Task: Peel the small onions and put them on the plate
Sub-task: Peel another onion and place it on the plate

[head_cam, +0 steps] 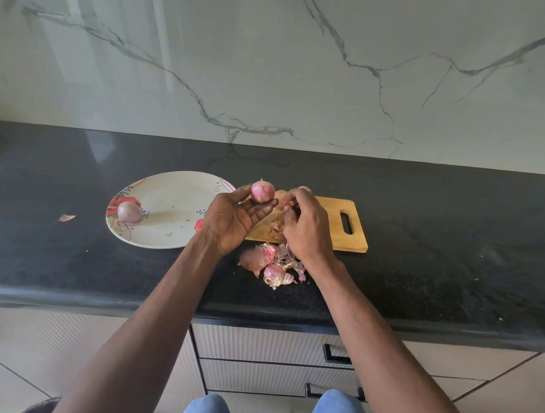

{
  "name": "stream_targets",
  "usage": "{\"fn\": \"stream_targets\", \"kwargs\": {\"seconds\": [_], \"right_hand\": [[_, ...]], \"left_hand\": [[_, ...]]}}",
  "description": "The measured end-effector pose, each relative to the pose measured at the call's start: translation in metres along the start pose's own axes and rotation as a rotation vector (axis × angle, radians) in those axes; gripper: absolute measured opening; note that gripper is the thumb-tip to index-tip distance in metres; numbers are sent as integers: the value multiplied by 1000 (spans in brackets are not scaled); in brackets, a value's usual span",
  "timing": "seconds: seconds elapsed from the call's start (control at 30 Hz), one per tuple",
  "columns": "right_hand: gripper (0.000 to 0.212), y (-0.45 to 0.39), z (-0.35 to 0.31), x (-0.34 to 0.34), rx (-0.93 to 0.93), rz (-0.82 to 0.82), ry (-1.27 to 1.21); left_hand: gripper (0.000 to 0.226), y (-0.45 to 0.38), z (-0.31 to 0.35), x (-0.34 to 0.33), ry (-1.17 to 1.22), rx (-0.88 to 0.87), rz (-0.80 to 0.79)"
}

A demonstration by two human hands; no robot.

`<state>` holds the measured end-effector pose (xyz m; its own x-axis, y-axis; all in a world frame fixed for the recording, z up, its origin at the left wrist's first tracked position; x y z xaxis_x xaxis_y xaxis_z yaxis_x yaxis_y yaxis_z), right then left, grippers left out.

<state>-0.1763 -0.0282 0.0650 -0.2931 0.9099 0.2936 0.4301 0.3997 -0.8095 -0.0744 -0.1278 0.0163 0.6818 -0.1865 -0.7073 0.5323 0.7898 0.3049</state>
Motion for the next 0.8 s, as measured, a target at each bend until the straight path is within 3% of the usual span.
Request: {"fn": "stream_targets", "kwargs": {"seconds": [0.2,0.47,0.8], "right_hand": [[11,-1,4,2,20,48,20],[23,-2,-4,9,51,124,-99],[19,0,-1,9,95,148,-87]], "left_hand": [[19,0,-1,1,-14,5,7],[14,1,-7,-1,-227,-43,-6],[12,-1,-15,-1,-215,2,22]]}}
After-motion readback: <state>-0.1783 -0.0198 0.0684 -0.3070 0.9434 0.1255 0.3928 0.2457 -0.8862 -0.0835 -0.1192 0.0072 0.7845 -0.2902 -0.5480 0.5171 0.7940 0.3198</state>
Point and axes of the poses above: each hand's wrist, its own y-axis away from the middle knuckle, its own x-axis out of the back of the hand, z = x × y, the point moved 9 cm from there along -y, towards the middle knuckle, and after that the axes turned 14 degrees about z, right-handed, at the moved point
